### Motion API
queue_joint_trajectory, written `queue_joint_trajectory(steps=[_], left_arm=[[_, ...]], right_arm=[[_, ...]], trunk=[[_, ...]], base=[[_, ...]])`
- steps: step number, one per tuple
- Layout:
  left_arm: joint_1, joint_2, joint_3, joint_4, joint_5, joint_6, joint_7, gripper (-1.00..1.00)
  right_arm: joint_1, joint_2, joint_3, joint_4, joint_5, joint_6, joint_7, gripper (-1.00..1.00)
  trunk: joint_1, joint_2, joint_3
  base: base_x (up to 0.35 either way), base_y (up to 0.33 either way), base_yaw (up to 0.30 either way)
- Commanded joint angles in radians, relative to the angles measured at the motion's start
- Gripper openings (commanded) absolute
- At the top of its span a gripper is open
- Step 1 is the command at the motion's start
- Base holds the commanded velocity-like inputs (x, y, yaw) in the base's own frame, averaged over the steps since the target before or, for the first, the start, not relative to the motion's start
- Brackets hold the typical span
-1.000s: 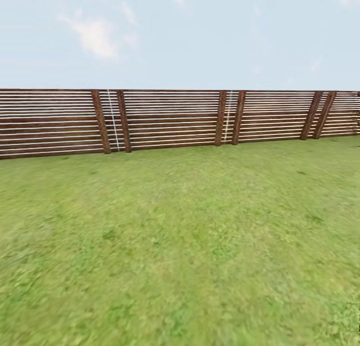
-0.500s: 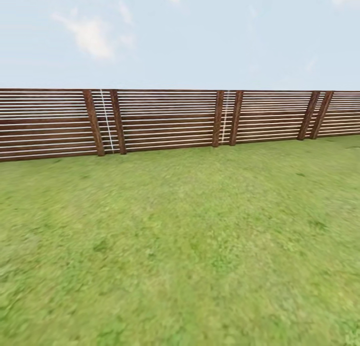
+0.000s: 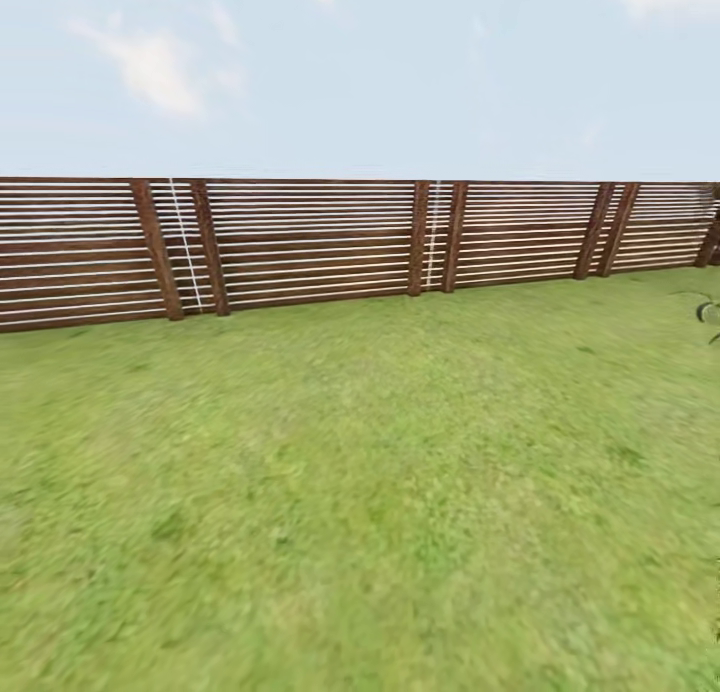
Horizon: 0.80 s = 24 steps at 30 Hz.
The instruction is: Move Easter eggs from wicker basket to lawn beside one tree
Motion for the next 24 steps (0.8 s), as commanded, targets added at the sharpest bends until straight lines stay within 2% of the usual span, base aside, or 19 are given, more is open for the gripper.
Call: queue_joint_trajectory(steps=[1, 5, 13, 24], left_arm=[[0.001, 0.000, 0.000, -0.002, 0.000, 0.000, -0.001, 1.00], [0.001, 0.000, 0.000, -0.002, 0.000, 0.000, -0.001, 1.00], [0.001, 0.000, 0.000, -0.002, 0.000, 0.000, -0.001, 1.00], [0.001, 0.000, 0.000, -0.003, 0.000, 0.000, -0.001, 1.00]], right_arm=[[-0.001, 0.000, 0.000, 0.001, 0.004, -0.002, 0.000, 1.00], [-0.001, 0.001, 0.000, 0.002, 0.004, -0.002, 0.000, 1.00], [-0.001, 0.002, 0.001, 0.001, 0.005, -0.002, -0.005, 1.00], [-0.001, 0.002, 0.000, 0.002, 0.006, -0.002, -0.005, 1.00]], trunk=[[0.001, 0.000, 0.000], [0.001, 0.000, 0.000], [0.001, 0.000, -0.001], [0.001, 0.000, -0.008]], base=[[0.335, 0.000, -0.256], [0.335, 0.000, -0.173], [0.335, 0.000, -0.042], [0.335, 0.000, -0.250]])
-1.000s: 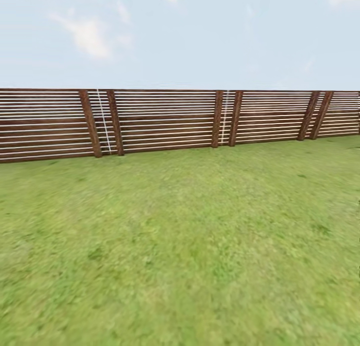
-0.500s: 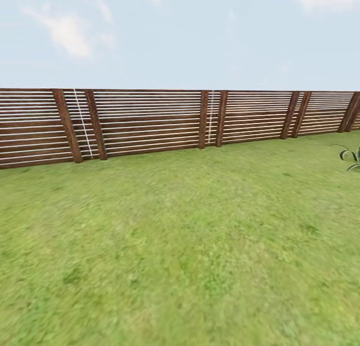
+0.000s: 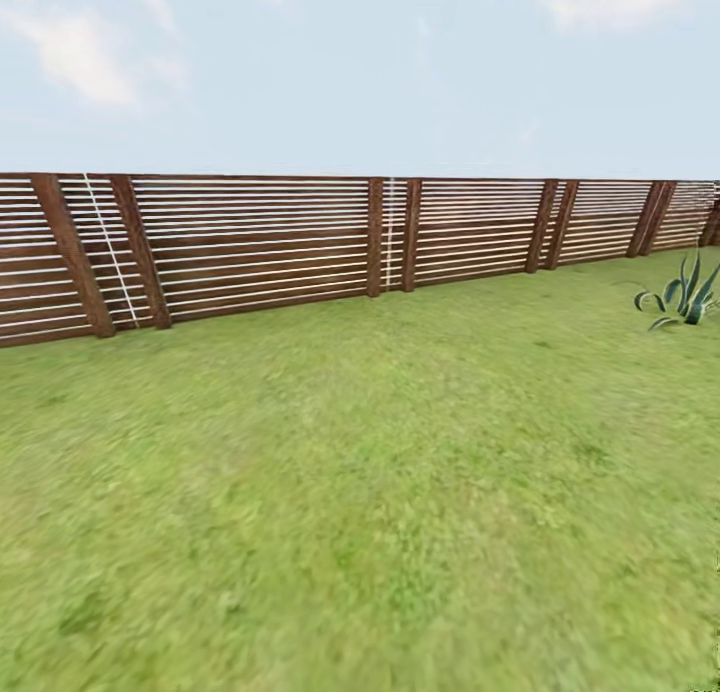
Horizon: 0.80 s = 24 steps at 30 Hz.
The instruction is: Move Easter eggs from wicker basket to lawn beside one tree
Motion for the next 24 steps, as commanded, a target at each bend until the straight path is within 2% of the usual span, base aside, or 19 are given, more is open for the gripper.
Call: queue_joint_trajectory(steps=[1, 24], left_arm=[[0.001, 0.000, 0.000, -0.002, 0.000, 0.000, -0.001, 1.00], [0.001, 0.000, 0.000, -0.003, 0.000, 0.000, -0.001, 1.00]], right_arm=[[-0.001, 0.000, 0.000, 0.001, 0.004, -0.002, 0.000, 1.00], [-0.001, 0.000, 0.000, 0.001, 0.003, -0.001, -0.001, 1.00]], trunk=[[0.001, 0.000, -0.001], [0.001, 0.000, -0.002]], base=[[0.335, 0.000, -0.216], [0.335, 0.000, -0.024]])
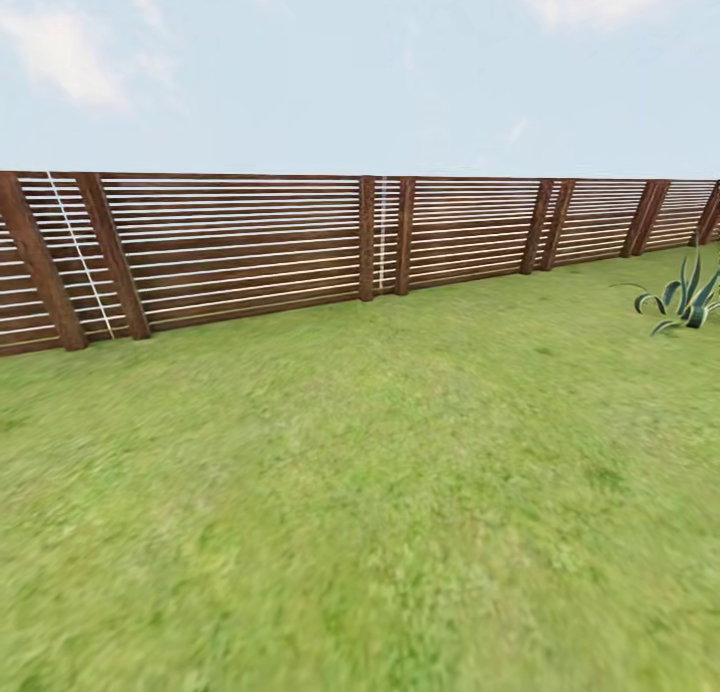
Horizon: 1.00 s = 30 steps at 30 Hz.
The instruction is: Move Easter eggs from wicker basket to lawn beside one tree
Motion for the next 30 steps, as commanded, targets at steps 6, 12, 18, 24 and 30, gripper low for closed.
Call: queue_joint_trajectory(steps=[6, 12, 18, 24, 30], left_arm=[[0.001, 0.000, 0.001, -0.002, 0.000, 0.000, -0.001, 1.00], [0.001, 0.000, 0.000, -0.002, 0.000, 0.000, -0.001, 1.00], [0.001, 0.000, 0.000, -0.002, 0.000, 0.000, -0.001, 1.00], [0.001, 0.000, 0.001, -0.002, 0.000, 0.000, -0.001, 1.00], [0.001, 0.000, 0.000, -0.002, 0.000, 0.000, -0.001, 1.00]], right_arm=[[0.000, 0.000, 0.000, 0.001, 0.004, -0.002, 0.000, 1.00], [0.000, 0.001, 0.001, 0.001, 0.004, -0.002, 0.000, 1.00], [0.000, 0.001, 0.001, 0.002, 0.005, -0.002, 0.000, 1.00], [0.000, 0.001, 0.001, 0.002, 0.006, -0.002, 0.000, 1.00], [0.000, 0.001, 0.000, 0.002, 0.004, -0.003, 0.000, 1.00]], trunk=[[0.001, 0.000, 0.000], [0.001, 0.000, 0.000], [0.001, 0.000, 0.000], [0.001, 0.000, 0.000], [0.001, 0.000, 0.000]], base=[[0.335, 0.000, -0.010], [0.335, 0.000, -0.001], [0.335, 0.000, -0.122], [0.335, 0.000, -0.248], [0.335, 0.000, -0.053]])
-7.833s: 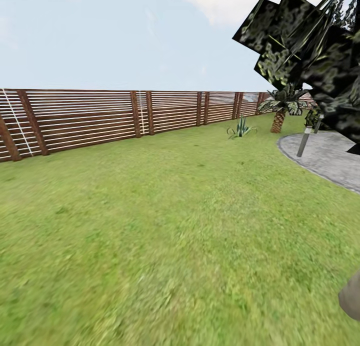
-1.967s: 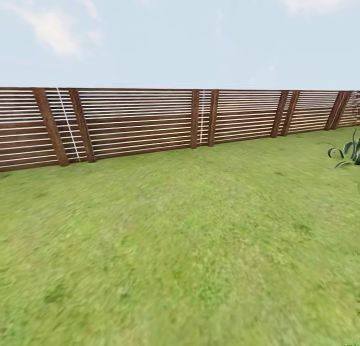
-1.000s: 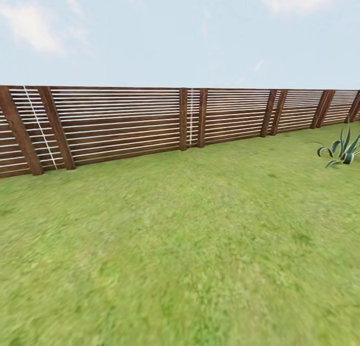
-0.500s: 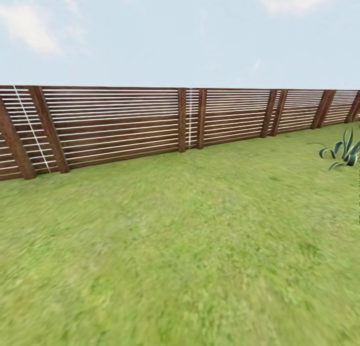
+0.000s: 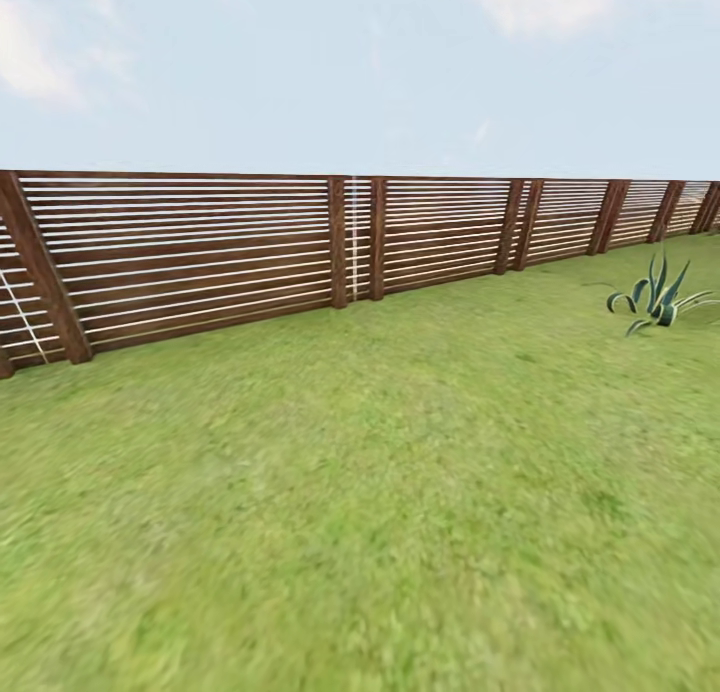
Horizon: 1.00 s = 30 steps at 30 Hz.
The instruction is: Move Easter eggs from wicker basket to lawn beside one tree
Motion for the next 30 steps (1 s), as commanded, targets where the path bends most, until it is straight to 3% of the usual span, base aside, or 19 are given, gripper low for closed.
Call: queue_joint_trajectory(steps=[1, 26, 30], left_arm=[[0.001, 0.000, 0.000, -0.002, 0.000, 0.000, -0.001, 1.00], [0.001, 0.000, -0.001, -0.001, 0.000, 0.000, -0.001, 1.00], [0.001, 0.000, 0.000, -0.002, 0.000, 0.000, -0.001, 1.00]], right_arm=[[0.000, 0.000, 0.000, 0.001, 0.005, -0.002, 0.000, 1.00], [0.000, 0.000, 0.000, 0.001, 0.004, -0.002, 0.000, 1.00], [0.000, 0.001, 0.001, 0.002, 0.005, -0.002, 0.000, 1.00]], trunk=[[0.001, 0.000, 0.000], [0.001, 0.000, 0.000], [0.001, 0.000, 0.000]], base=[[0.335, 0.000, -0.006], [0.335, 0.000, -0.001], [0.335, 0.000, -0.161]])
